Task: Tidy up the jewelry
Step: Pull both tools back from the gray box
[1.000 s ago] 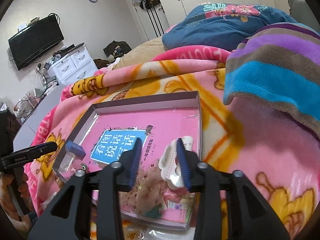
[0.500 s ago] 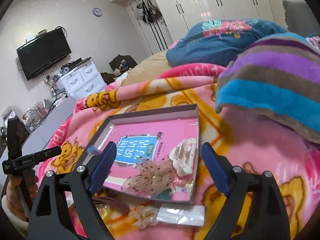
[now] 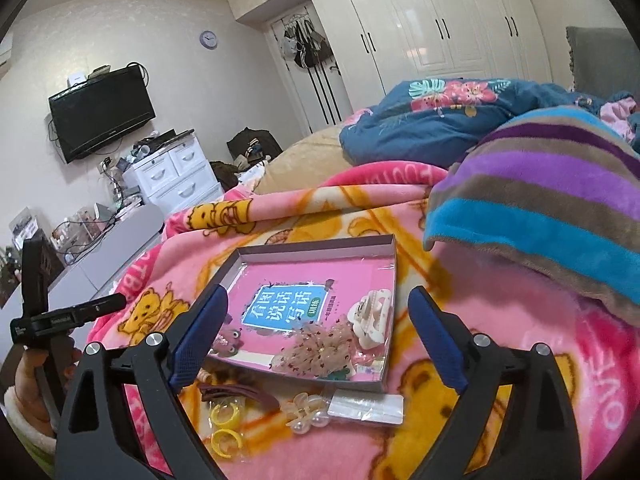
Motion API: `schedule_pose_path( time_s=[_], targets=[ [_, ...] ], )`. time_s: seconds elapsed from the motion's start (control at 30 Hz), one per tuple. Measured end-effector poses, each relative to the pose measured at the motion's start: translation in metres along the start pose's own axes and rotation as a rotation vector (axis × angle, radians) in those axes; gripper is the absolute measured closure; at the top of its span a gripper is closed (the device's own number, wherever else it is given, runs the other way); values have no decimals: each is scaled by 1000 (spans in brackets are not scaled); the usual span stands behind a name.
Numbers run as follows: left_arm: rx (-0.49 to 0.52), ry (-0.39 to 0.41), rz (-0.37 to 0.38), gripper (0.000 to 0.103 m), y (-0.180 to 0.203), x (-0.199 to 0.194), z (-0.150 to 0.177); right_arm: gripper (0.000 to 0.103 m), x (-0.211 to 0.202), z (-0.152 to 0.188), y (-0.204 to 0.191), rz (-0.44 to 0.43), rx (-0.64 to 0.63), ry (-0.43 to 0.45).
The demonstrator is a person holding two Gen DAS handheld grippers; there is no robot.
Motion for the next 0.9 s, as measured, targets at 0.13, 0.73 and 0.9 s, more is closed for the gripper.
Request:
schedule_pose_path(
  time_s=[0.13,0.73,0.9],
  targets=[
    [0,10,-3,9,-1,-10,5,12,-9,4,-7,-12,-9,-1],
    [1,6,-19,9,-14,-39,37,12,-28,25,-47,-68,-58,-39],
    [11,4,-31,9,-17,-43,43,12,-29,32,-59,-84,-77,-56]
  ],
)
Point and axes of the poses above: each gripper's, at about its wrist camera, not at the fingertips, and x roughly the way its jaws point, y to its right, z to its underside, the point moved 4 cm from there along x, roughly the way its jaws point
